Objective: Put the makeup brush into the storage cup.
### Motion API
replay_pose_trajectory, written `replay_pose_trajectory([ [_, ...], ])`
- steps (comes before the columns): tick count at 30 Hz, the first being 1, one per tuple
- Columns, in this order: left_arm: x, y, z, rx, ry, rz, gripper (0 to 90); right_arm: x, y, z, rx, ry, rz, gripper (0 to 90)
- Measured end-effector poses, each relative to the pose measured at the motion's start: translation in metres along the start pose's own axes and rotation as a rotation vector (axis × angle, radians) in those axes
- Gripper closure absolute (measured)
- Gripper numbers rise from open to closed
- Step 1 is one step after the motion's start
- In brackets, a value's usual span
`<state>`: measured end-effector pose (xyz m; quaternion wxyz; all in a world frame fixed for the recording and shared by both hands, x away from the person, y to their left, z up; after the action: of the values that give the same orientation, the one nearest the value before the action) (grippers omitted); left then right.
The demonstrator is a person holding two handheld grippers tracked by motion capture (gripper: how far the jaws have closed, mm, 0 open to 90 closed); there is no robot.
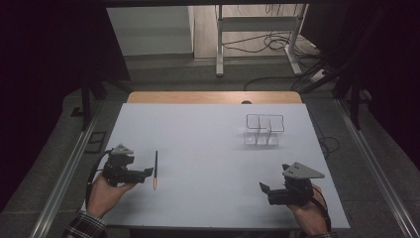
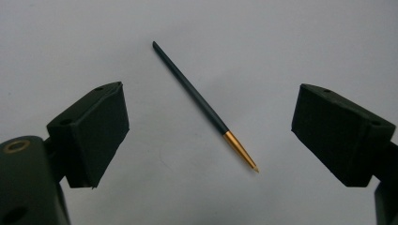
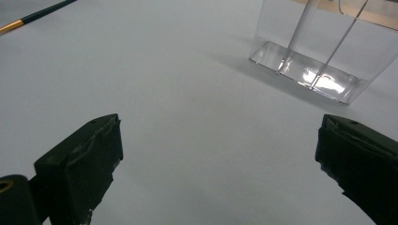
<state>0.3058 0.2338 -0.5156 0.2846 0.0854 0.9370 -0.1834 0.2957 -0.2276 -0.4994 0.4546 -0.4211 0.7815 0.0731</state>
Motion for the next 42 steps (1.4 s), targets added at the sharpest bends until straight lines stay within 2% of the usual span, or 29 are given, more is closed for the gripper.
replay_pose_trajectory([
  [5, -0.005, -0.001, 0.005, -0.014, 0.037, 0.014, 12.3, 0.0, 0.0, 0.0, 0.0, 0.0, 0.001, 1.2],
  [15, -0.013, 0.003, 0.015, -0.033, 0.096, 0.016, 14.1, 0.0, 0.001, 0.001, -0.004, 0.004, -0.005, 1.1],
  [31, -0.028, 0.005, 0.027, -0.068, 0.221, 0.029, 17.2, 0.0, 0.002, 0.002, -0.014, 0.015, -0.013, 1.1],
  [36, -0.034, 0.003, 0.033, -0.083, 0.286, 0.043, 18.7, 0.001, 0.003, 0.003, -0.017, 0.018, -0.013, 1.1],
  [42, -0.039, 0.001, 0.037, -0.094, 0.329, 0.055, 20.7, 0.001, 0.003, 0.003, -0.019, 0.018, -0.014, 1.2],
])
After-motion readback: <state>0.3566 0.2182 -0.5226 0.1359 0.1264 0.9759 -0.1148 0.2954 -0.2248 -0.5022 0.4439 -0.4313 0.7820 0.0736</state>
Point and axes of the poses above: each handheld gripper's, and its own axes: z roughly forward along the jaws, x roughly out of its underside, y roughly to its left, the point moved 5 cm from there along z, roughly forward along the jaws, and after that the axes turned 15 degrees about -z, right-handed, at the moved point
